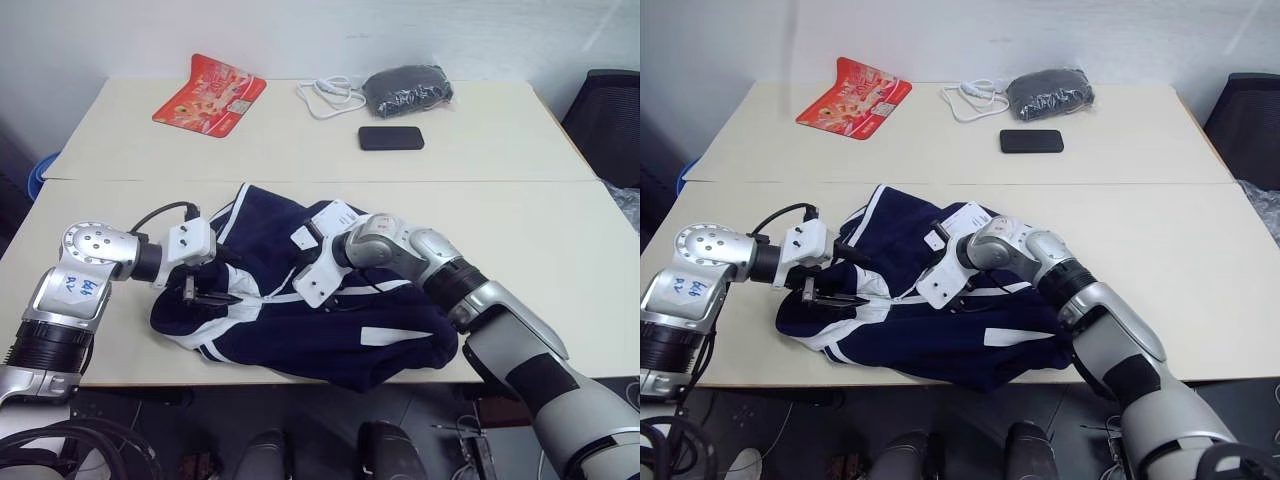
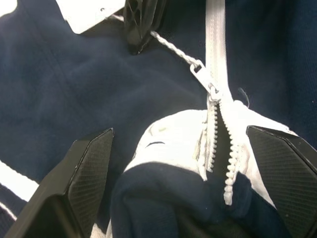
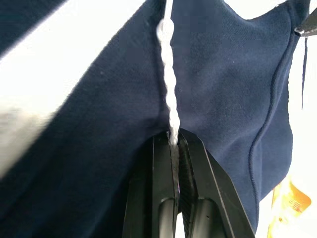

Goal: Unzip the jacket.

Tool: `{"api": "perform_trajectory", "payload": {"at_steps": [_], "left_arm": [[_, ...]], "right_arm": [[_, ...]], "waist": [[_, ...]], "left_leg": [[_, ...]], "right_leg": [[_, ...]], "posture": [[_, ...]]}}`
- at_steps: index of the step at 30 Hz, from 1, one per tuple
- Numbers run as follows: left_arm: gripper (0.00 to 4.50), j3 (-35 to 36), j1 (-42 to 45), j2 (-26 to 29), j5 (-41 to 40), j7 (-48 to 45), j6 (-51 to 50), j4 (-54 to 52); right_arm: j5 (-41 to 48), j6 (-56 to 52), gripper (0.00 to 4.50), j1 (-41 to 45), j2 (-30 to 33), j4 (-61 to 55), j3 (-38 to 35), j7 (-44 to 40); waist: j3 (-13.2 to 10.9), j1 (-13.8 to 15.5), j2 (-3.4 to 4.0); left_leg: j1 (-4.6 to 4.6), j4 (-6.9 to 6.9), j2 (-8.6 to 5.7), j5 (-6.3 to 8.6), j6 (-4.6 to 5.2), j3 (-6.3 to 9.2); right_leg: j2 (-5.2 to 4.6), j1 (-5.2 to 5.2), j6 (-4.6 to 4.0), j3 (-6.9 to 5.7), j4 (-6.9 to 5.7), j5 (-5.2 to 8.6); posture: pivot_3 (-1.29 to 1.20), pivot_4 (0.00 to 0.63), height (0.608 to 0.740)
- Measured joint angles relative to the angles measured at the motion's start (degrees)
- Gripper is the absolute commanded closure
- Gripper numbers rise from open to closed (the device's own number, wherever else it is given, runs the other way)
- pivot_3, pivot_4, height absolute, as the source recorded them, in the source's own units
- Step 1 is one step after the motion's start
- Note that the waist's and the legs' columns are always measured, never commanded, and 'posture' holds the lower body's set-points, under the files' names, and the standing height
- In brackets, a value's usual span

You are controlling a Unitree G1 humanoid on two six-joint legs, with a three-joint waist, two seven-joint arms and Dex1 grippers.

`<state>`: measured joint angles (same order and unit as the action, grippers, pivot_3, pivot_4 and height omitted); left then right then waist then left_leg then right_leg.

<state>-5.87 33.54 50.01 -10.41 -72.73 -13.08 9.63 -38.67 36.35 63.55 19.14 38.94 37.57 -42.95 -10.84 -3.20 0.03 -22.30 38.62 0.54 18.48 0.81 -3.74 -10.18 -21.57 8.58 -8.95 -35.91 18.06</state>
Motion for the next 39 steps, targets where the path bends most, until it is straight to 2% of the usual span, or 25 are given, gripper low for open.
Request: {"api": "perform_trajectory", "payload": {"at_steps": [7, 13, 16, 19, 27, 33, 36, 39], "left_arm": [[0.00, -4.65, 2.13, -3.84, 2.46, -1.24, 3.30, 1.75], [0.00, -7.72, 4.71, -6.68, 6.12, -2.44, 12.26, 10.60], [0.59, -8.53, 6.82, -8.37, 6.29, -3.44, 16.76, 15.85], [1.39, -9.51, 8.24, -9.61, 6.34, -4.45, 19.72, 19.18], [1.39, -12.28, 9.88, -9.66, 7.88, -5.23, 24.61, 22.48], [1.39, -12.60, 9.17, -9.17, 7.97, -4.39, 27.37, 22.70], [1.39, -12.61, 8.45, -8.68, 7.97, -3.95, 27.68, 22.74], [1.39, -12.59, 8.05, -8.35, 7.97, -3.75, 27.91, 22.75]], "right_arm": [[8.91, -6.84, 4.46, -8.73, 7.08, -16.25, -3.96, -11.83], [11.22, -14.56, 4.46, -13.98, 9.26, -25.72, -5.82, -15.32], [11.10, -16.88, 4.50, -15.17, 9.73, -27.52, -6.46, -15.32], [11.09, -18.59, 4.50, -16.01, 10.18, -28.68, -6.63, -15.34], [11.63, -21.03, 4.50, -18.65, 12.48, -33.04, -6.87, -15.98], [12.89, -23.70, 4.50, -21.53, 18.11, -36.89, -10.85, -16.79], [13.20, -24.51, 4.50, -23.17, 21.43, -37.80, -12.83, -16.99], [13.44, -25.34, 4.50, -25.03, 24.14, -38.68, -15.13, -16.87]], "waist": [[0.00, 0.38, 0.00], [0.01, 0.45, -0.01], [0.03, 0.88, -0.02], [0.06, 1.67, -0.01], [0.59, 1.62, 0.03], [0.79, 1.65, 0.07], [0.81, 1.48, 0.08], [0.91, 1.34, 0.21]], "left_leg": [[-0.08, 0.11, -0.03, 0.00, 0.00, -0.01], [-0.06, 0.12, -0.01, 0.00, 0.00, -0.14], [-0.01, 0.21, -0.02, 0.00, 0.00, -0.16], [-0.01, 0.38, -0.01, 0.00, 0.00, -0.23], [0.27, 0.43, 0.01, 0.01, 0.02, -0.22], [0.37, 0.40, 0.03, 0.01, 0.02, -0.19], [1.05, 0.02, 0.06, 0.02, 0.03, -0.24], [1.25, -0.18, 0.12, 0.01, 0.01, -0.37]], "right_leg": [[0.00, 0.06, 0.00, -0.04, 0.01, 0.00], [0.00, 0.05, 0.00, -0.10, 0.00, 0.00], [-0.01, 0.12, 0.00, -0.09, 0.00, 0.00], [-0.01, 0.23, 0.00, -0.08, 0.00, 0.00], [-0.01, 0.52, 0.00, -0.05, 0.02, 0.00], [-0.01, 0.62, 0.00, -0.05, 0.03, 0.00], [-0.01, 1.05, -0.03, 0.01, 0.17, 0.02], [0.00, 1.09, -0.04, 0.04, 0.23, 0.02]], "posture": [[0.00, 0.150, 0.740], [0.00, 0.150, 0.740], [0.00, 0.150, 0.740], [0.00, 0.150, 0.740], [0.00, 0.150, 0.740], [0.00, 0.150, 0.740], [0.00, 0.150, 0.740], [0.00, 0.150, 0.740]]}}
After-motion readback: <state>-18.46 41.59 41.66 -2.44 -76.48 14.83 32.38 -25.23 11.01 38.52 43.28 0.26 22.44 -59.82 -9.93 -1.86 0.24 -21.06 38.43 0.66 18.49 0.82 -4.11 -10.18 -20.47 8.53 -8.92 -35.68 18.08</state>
